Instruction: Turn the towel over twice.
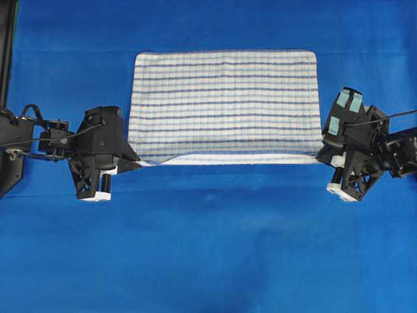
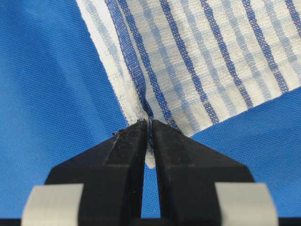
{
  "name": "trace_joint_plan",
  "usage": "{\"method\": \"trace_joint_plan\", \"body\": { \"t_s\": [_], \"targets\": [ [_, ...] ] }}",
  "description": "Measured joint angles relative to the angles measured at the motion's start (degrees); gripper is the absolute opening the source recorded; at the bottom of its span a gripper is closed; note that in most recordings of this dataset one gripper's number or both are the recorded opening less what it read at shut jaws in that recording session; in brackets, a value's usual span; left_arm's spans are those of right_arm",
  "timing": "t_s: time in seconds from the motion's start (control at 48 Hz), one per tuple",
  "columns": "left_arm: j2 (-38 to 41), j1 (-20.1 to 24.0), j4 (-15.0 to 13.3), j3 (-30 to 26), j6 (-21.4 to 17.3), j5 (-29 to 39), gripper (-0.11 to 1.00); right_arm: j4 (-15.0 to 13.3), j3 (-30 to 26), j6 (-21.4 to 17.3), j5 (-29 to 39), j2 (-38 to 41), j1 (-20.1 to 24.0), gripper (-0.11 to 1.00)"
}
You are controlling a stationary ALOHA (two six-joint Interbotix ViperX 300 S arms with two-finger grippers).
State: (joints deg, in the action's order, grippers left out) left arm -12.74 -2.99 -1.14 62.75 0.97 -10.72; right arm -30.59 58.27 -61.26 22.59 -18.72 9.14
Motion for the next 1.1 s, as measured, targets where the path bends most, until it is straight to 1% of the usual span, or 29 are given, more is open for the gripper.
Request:
{"method": "trace_joint_plan", "body": {
  "t_s": [0.021, 0.083, 0.125, 0.146, 0.188, 0.229, 0.292, 0.334, 0.354, 0.479, 0.563, 0.709, 0.834, 0.959, 1.042, 1.105],
  "targets": [
    [0.00, 0.09, 0.00, 0.00, 0.00, 0.00, 0.10, 0.00, -0.09, -0.09, -0.09, 0.18, 0.00, 0.15],
    [0.00, 0.00, 0.00, 0.00, 0.09, 0.00, 0.24, 0.00, -0.35, -0.09, -0.09, 0.62, 0.09, 0.34],
    [0.00, 0.00, 0.00, 0.00, 0.09, 0.26, 0.35, 0.00, -0.53, -0.18, -0.09, 0.79, 0.09, 0.45],
    [0.00, 0.00, 0.00, 0.00, 0.09, 0.26, 0.43, 0.00, -0.70, -0.18, -0.09, 0.97, 0.09, 0.53],
    [0.00, 0.00, 0.00, 0.00, 0.09, 0.44, 0.56, 0.00, -0.88, -0.18, -0.09, 1.14, 0.09, 0.63],
    [-0.09, 0.00, 0.00, 0.00, -0.09, 0.79, 0.68, 0.00, -1.14, -0.18, 0.00, 1.32, 0.09, 0.67],
    [-0.09, 0.09, 0.00, 0.00, -0.09, 1.49, 0.83, 0.00, -1.32, -0.18, 0.00, 1.32, 0.09, 0.64],
    [-0.18, 0.00, 0.00, -0.09, -0.62, 2.11, 0.89, 0.00, -1.58, -0.18, 0.09, 1.32, 0.09, 0.62],
    [-0.35, 0.00, 0.00, -0.09, -0.97, 2.46, 0.90, -0.09, -1.76, -0.18, 0.26, 1.23, 0.09, 0.61],
    [-2.29, 0.09, 0.00, -0.97, -1.23, 5.19, 0.85, -0.62, -2.90, 0.53, 1.85, 0.00, 0.09, 0.62],
    [-4.57, 0.44, 0.00, -2.11, -1.14, 7.65, 0.84, -2.11, -3.87, 0.70, 3.96, -1.85, 0.09, 0.62],
    [-9.14, 1.93, 0.00, -3.78, -1.14, 11.25, 0.84, -5.80, -5.19, 0.79, 8.17, -6.68, 0.09, 0.62],
    [-13.54, 4.04, 0.00, -4.83, -1.05, 12.66, 0.84, -10.72, -5.71, 0.79, 10.81, -12.39, 0.09, 0.62],
    [-18.02, 5.54, 0.00, -5.01, -1.14, 13.27, 0.84, -14.41, -5.71, 0.88, 11.60, -18.11, 0.09, 0.62],
    [-21.27, 6.24, 0.00, -5.10, -1.05, 14.15, 0.84, -16.26, -5.62, 2.11, 11.69, -22.32, 0.09, 0.62],
    [-23.73, 6.77, 0.00, -5.19, -1.32, 15.03, 0.84, -16.87, -5.45, 3.60, 11.78, -25.14, 0.09, 0.62]
  ]
}}
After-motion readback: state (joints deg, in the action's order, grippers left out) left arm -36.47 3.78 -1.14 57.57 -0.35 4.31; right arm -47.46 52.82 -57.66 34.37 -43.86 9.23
